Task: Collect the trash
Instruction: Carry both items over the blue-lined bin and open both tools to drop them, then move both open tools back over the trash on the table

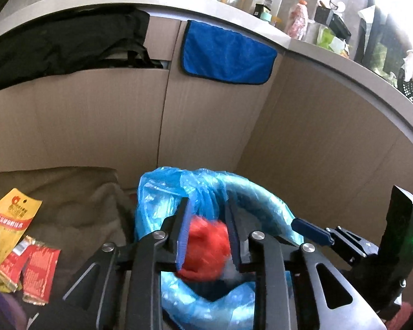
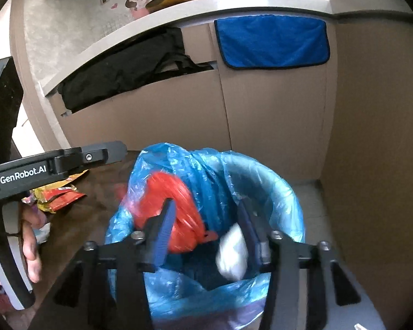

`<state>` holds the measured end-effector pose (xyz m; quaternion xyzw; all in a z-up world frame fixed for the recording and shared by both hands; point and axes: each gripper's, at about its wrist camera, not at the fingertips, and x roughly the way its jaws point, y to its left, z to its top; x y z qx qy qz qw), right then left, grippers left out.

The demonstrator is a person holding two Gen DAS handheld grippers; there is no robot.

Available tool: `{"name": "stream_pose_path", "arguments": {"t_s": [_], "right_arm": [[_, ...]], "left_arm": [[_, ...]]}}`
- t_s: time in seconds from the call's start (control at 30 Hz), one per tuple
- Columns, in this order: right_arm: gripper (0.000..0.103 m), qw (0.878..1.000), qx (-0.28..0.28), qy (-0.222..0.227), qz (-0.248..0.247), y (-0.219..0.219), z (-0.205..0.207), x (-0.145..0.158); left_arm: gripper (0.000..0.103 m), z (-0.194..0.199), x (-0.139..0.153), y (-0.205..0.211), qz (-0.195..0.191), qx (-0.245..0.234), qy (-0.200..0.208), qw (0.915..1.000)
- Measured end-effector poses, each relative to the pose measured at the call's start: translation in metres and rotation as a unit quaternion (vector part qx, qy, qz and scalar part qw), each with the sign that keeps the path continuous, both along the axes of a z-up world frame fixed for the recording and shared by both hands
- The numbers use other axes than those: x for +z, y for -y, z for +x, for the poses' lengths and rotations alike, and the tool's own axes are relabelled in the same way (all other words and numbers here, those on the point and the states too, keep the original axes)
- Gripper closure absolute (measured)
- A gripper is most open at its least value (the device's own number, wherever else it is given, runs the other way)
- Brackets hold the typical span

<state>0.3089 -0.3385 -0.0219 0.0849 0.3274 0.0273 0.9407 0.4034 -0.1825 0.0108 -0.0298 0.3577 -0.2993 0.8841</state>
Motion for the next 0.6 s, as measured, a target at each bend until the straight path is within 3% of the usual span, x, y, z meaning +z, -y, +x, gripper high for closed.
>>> {"name": "stream_pose_path", "arguments": {"t_s": [0.17, 0.3, 0.5, 0.6], "right_arm": [[0.057, 1.000, -0.011, 0.005, -0.003, -0.012, -0.022, 0.010], [0.057, 1.000, -0.010, 0.020, -0.008, -0.040, -0.038, 0.026], [0.059, 0.998, 0.020, 0.025, -0.048, -0.109, -0.051, 0.041], [0.061, 0.996, 0.066, 0.014, -0.058, -0.161, -0.053, 0.038]], "left_arm": [[0.076, -0.015, 0.007, -0.026, -0.002, -0.007, 0.009, 0.9999], [0.076, -0.040, 0.016, -0.071, 0.001, -0.001, 0.019, 0.9998], [0.076, -0.077, 0.019, -0.166, 0.034, 0.044, 0.052, 0.9971], [0.076, -0.088, 0.016, -0.213, 0.042, 0.080, 0.052, 0.9946]]}}
